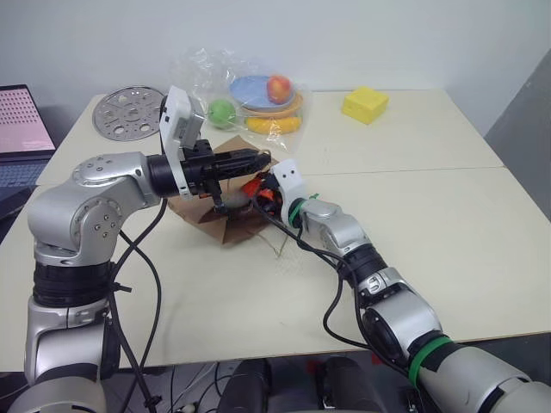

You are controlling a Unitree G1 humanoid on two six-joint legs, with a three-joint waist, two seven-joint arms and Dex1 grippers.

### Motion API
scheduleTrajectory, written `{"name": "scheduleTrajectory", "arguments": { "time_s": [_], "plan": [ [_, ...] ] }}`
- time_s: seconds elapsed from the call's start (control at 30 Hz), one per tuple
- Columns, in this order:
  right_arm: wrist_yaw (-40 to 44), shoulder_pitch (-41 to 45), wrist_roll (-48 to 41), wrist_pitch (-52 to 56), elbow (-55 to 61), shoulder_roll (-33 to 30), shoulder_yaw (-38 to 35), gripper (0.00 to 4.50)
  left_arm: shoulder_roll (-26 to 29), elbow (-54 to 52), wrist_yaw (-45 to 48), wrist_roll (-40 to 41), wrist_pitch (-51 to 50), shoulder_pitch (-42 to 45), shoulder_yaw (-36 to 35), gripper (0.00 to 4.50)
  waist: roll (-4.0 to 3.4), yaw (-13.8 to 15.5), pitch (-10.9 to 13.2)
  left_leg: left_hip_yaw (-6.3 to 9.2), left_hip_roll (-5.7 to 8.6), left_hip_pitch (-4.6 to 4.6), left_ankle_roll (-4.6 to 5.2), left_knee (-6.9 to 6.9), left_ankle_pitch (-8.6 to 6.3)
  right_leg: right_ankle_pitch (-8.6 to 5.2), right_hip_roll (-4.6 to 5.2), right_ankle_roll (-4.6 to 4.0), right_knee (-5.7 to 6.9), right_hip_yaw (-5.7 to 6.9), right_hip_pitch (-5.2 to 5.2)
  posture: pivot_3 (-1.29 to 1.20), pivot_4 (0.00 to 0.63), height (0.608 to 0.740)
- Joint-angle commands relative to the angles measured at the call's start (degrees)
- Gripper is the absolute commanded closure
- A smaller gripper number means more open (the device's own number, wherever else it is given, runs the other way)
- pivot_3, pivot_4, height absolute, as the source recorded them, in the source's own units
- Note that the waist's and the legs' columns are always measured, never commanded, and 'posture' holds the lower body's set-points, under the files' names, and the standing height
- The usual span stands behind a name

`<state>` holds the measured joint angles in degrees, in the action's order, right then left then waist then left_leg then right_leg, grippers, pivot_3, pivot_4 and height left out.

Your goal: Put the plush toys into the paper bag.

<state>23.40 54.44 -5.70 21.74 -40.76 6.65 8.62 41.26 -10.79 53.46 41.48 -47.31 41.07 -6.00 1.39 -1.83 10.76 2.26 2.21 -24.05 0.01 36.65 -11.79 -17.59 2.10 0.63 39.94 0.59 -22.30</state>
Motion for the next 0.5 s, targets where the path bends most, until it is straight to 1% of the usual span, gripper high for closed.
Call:
{"name": "scheduleTrajectory", "arguments": {
  "time_s": [0.03, 0.2, 0.3, 0.43, 0.5],
  "plan": [
    [3.8, -0.7, -0.1, -1.1, 6.1, -0.9, 1.1, 1.87, 0.9, -1.6, 0.2, 0.6, 0.3, 0.5, -1.2, 4.5, 0.0, 0.0, 0.0, 0.0, 0.0, 0.0, 0.0, 0.0, 0.0, 0.0, 0.0, 0.0, 0.0, 0.0, 0.0, 0.0, 0.15, 0.74],
    [7.4, -3.9, -2.3, 4.4, 16.3, -3.3, 1.0, 0.05, 1.0, -1.2, -0.1, 0.5, 0.4, 0.3, -1.5, 4.5, 0.0, 0.1, 0.0, 0.01, 0.0, -0.01, 0.0, 0.01, 0.0, 0.0, 0.0, 0.0, -0.01, 0.0, 0.01, 0.0, 0.15, 0.74],
    [9.5, -6.7, -3.3, 9.5, 24.3, -6.4, 1.7, 0.02, 1.1, -0.8, 0.1, 0.2, 0.8, 0.3, -1.4, 4.5, 0.0, 0.1, 0.0, 0.02, 0.0, -0.01, 0.0, 0.01, 0.0, 0.0, 0.01, 0.0, -0.01, 0.0, 0.01, 0.0, 0.15, 0.74],
    [14.4, -11.4, -6.9, 17.0, 37.4, -13.0, 1.5, 0.02, 1.2, 0.1, 0.2, -0.2, 1.3, 0.5, -1.5, 4.5, 0.0, 0.3, 0.0, 0.02, 0.01, -0.02, 0.0, 0.01, 0.0, 0.0, 0.02, 0.0, -0.04, 0.0, 0.02, 0.0, 0.15, 0.74],
    [15.3, -12.8, -8.4, 19.5, 41.4, -15.2, 1.1, 0.02, 1.3, 0.3, 0.3, -0.3, 1.5, 0.4, -1.5, 4.5, 0.0, 0.2, 0.0, 0.02, 0.01, -0.03, 0.01, 0.01, 0.0, 0.0, 0.02, 0.01, -0.06, 0.0, 0.02, 0.0, 0.15, 0.74]
  ]
}}
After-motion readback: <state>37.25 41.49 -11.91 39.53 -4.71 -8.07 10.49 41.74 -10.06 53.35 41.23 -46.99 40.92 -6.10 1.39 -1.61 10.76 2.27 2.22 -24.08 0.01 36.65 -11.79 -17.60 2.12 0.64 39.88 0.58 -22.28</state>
